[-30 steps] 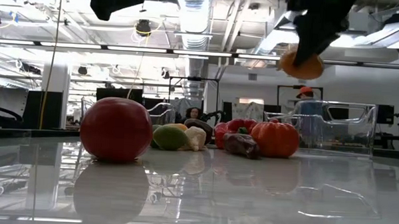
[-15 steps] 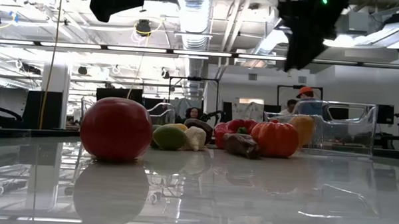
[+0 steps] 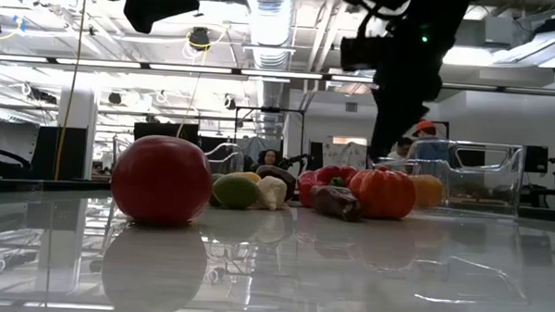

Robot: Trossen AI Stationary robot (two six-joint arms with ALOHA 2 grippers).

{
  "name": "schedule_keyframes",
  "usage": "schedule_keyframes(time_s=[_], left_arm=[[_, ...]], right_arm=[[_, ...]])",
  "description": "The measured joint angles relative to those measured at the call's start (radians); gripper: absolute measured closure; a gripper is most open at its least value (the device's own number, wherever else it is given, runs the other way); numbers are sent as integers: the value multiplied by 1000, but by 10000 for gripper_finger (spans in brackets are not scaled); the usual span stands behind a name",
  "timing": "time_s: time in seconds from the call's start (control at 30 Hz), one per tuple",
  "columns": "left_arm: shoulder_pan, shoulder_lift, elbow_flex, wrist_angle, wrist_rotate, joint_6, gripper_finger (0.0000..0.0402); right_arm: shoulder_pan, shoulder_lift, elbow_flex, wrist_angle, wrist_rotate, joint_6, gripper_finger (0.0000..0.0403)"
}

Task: Sort produce into baskets
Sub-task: Put the orange pumpkin into the right transparent bin

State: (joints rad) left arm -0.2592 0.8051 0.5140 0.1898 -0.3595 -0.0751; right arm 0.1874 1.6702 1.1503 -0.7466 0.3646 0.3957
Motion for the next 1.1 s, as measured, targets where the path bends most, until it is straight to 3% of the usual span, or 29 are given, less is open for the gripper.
schedule_keyframes(time_s=[0.4,0.67,0.73,0.93,1.1], left_arm=[[0,0,0,-13,2,11,63],[0,0,0,-17,1,11,63],[0,0,0,-19,1,11,63],[0,0,0,-20,1,10,63],[0,0,0,-22,1,8,63]], right_arm=[[-51,155,11,-43,-32,-107,33],[-38,182,63,-101,1,-110,107],[-27,169,101,-141,21,-109,110],[11,69,219,-331,196,-65,105],[-5,-99,224,-509,346,86,93]])
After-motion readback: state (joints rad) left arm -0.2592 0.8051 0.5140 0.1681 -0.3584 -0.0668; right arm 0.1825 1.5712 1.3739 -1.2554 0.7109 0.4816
